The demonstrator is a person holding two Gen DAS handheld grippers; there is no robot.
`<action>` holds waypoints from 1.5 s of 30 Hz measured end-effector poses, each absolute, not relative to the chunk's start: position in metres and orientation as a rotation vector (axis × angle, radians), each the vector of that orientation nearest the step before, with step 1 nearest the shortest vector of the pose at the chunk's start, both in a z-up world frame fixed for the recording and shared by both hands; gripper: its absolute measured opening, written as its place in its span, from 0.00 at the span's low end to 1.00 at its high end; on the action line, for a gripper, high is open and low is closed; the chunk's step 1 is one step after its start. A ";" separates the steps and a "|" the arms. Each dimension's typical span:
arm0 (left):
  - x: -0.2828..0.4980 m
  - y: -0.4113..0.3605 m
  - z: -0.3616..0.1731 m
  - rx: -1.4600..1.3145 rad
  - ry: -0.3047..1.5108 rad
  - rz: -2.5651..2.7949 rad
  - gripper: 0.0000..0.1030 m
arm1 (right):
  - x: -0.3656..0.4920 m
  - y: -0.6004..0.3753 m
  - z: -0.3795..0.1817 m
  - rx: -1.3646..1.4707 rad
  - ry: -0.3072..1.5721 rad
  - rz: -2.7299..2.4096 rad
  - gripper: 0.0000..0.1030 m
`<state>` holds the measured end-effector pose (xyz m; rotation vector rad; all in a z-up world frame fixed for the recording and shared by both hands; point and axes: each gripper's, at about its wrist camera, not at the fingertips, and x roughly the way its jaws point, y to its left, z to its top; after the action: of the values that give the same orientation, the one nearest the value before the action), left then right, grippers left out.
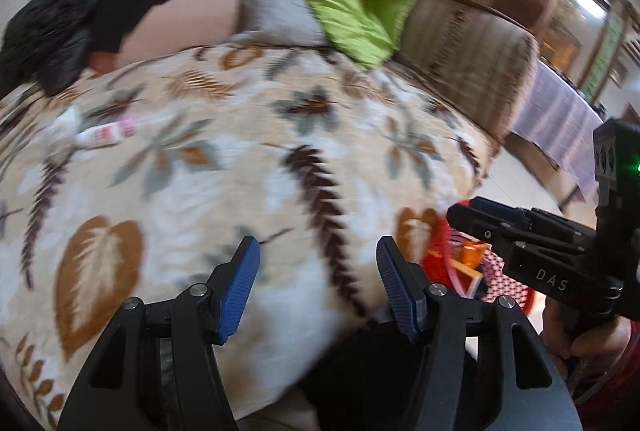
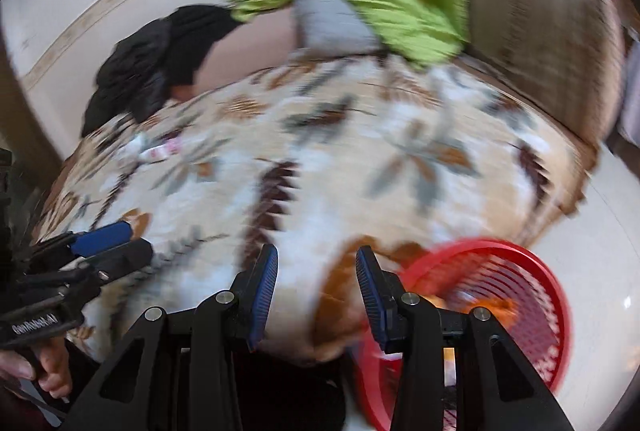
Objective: Collect trash
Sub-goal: 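Move both open tools back over the bed toward the remaining trash, then grasp the white green-trimmed glove with the left tool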
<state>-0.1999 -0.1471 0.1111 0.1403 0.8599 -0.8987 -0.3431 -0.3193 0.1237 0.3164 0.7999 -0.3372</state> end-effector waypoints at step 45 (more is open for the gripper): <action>0.098 -0.016 0.053 -0.208 0.934 -0.316 0.27 | -0.175 -0.241 0.063 0.381 0.885 -0.047 0.43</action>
<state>0.0979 -0.0161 0.0528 -0.2077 0.9335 -0.3160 -0.1754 -0.2410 0.0630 0.3811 0.8847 -0.0471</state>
